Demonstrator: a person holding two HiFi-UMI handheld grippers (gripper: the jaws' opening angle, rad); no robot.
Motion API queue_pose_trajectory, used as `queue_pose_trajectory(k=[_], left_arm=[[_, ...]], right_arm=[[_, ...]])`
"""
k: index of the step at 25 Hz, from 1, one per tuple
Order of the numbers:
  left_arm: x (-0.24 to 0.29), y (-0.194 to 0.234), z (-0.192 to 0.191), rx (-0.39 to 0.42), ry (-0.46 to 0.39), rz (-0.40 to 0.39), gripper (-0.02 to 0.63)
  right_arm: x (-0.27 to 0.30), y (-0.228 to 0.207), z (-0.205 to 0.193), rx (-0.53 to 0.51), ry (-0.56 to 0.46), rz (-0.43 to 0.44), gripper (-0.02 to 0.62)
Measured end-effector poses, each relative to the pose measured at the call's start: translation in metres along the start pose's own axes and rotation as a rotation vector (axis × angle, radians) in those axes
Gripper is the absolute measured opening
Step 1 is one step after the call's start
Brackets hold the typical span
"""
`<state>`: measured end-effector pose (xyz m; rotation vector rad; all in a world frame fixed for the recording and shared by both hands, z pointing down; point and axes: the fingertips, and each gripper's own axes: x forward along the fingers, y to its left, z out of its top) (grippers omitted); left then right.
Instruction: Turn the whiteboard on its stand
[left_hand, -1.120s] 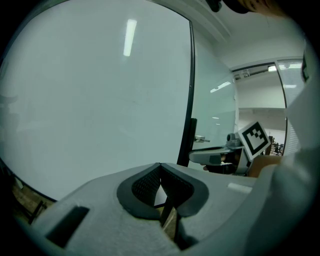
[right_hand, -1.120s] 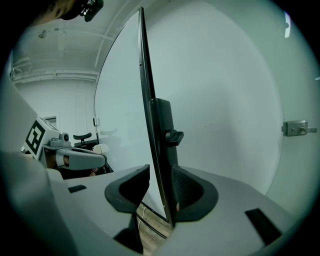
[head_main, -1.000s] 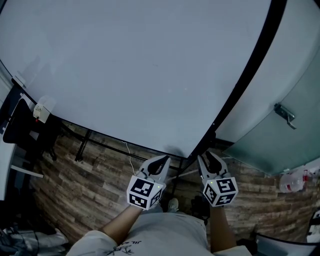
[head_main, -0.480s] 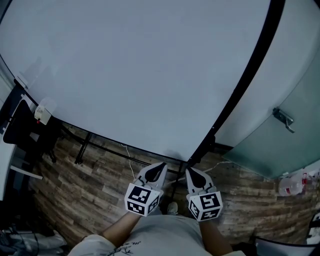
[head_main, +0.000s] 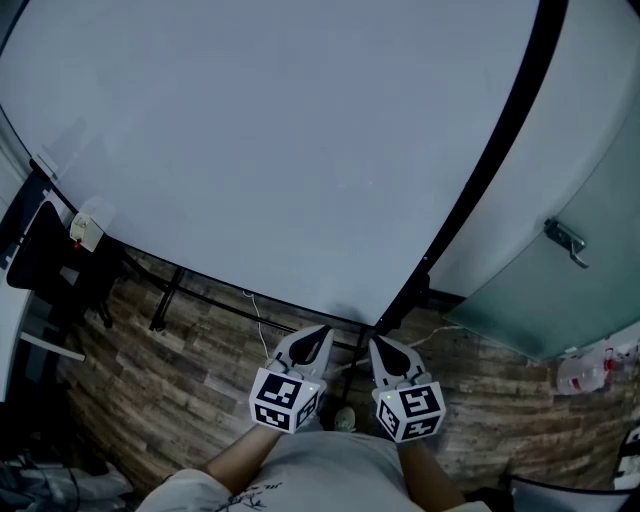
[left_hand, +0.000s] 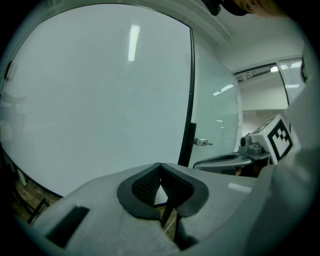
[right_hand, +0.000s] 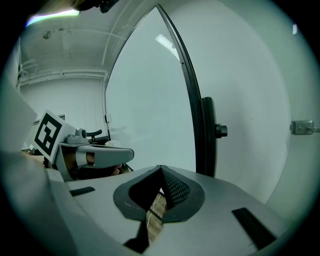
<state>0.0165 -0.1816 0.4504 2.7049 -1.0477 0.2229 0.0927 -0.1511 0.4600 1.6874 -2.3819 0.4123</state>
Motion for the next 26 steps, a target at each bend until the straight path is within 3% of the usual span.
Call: queue_pose_trajectory(k=[26], left_arm=[[-0.002,-0.005,-0.002,0.002,0.015,-0.007,0.011]], right_arm=[[-0.001,0.01,0.001,-0.007,-0.007,0.043,0.006]])
